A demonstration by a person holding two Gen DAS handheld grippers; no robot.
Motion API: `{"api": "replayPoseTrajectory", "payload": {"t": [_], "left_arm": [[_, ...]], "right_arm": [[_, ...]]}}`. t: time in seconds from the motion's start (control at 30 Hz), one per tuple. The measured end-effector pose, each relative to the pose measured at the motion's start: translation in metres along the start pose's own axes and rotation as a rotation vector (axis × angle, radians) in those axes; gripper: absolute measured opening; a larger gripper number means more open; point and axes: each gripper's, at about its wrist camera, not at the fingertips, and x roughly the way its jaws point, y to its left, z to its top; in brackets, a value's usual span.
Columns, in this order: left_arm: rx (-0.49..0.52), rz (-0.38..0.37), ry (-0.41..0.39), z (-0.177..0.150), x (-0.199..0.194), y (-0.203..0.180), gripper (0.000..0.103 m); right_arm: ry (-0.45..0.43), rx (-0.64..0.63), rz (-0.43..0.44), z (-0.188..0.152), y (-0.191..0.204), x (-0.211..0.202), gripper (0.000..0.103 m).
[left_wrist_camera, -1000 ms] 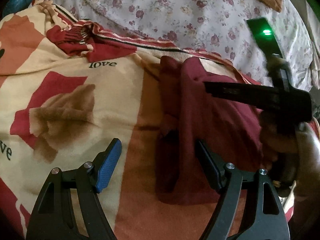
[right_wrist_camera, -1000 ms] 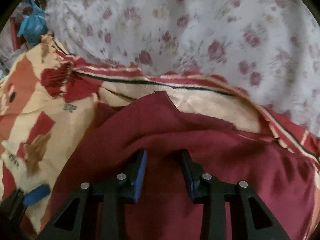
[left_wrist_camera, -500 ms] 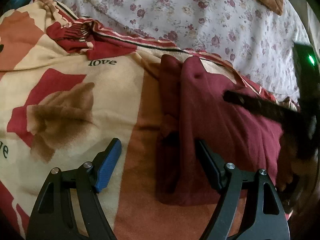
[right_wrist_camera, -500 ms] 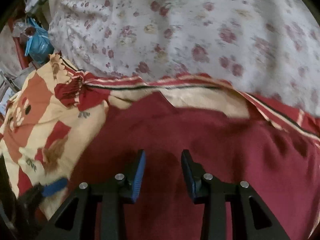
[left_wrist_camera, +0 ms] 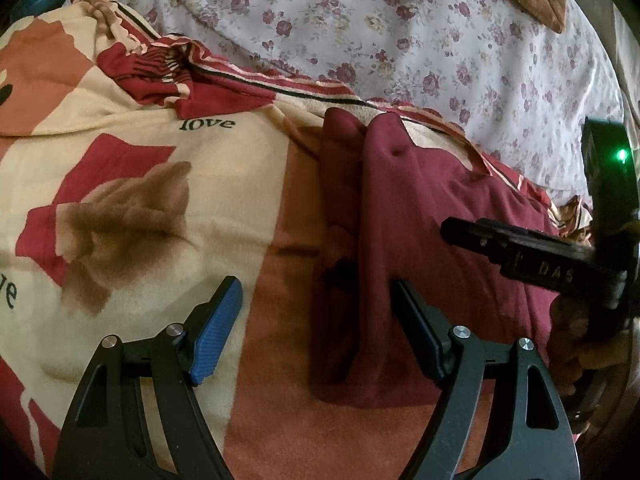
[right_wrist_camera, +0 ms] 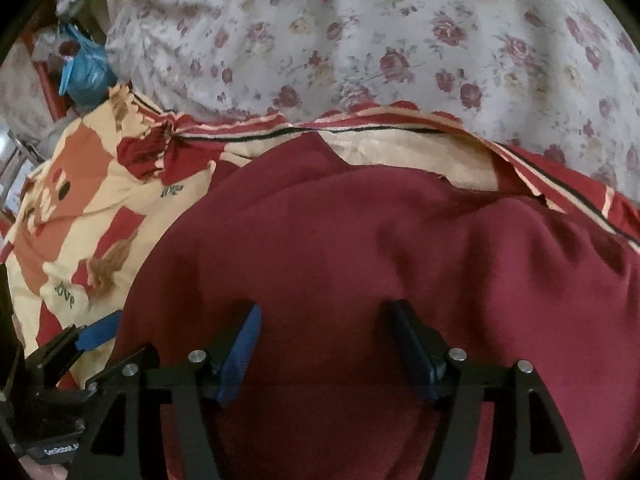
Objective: Fold small clothes
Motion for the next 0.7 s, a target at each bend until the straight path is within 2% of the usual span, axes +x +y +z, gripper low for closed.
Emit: {"api": "replayPoseTrajectory", "payload": {"t": [0.07, 0.17, 0.23, 0.33, 0.47, 0.5, 0.53, 0.6, 0.63, 0.7], "left_arm": [[-0.009, -0.011, 0.004, 0.001, -0.001, 0.002, 0.079], [-0.033, -0.028, 0.011, 0.002, 0.0, 0.005, 0.079], [-0.042, -0.035, 0.011, 0.002, 0.0, 0.005, 0.079], [-0.052, -0.038, 0.01, 0.003, 0.001, 0.004, 0.079], [-0.065, -0.047, 0.007, 0.005, 0.004, 0.003, 0.081], [-0.067, -0.05, 0.004, 0.006, 0.004, 0.002, 0.082], [-0.068, -0.053, 0.002, 0.006, 0.005, 0.002, 0.082], [-0.066, -0.06, -0.003, 0.008, 0.006, 0.0, 0.082], [-0.067, -0.068, -0.005, 0.008, 0.007, -0.001, 0.082], [-0.074, -0.111, -0.007, 0.011, 0.01, -0.004, 0.082]], "right_arm": [[0.018, 0.013, -0.005, 0.009, 0.007, -0.002, 0.066], [0.003, 0.02, 0.051, 0.025, 0.023, -0.003, 0.066], [0.011, -0.009, 0.055, 0.039, 0.042, 0.004, 0.066], [0.031, -0.068, 0.009, 0.059, 0.067, 0.027, 0.066], [0.047, -0.079, -0.054, 0.076, 0.077, 0.06, 0.065], [0.049, -0.078, -0.085, 0.078, 0.075, 0.067, 0.054], [0.054, -0.068, -0.085, 0.079, 0.071, 0.07, 0.05], [0.025, -0.046, -0.044, 0.078, 0.063, 0.061, 0.035], [0.009, -0.042, -0.016, 0.077, 0.059, 0.054, 0.025], [-0.025, -0.018, 0.029, 0.074, 0.05, 0.039, 0.019]]}}
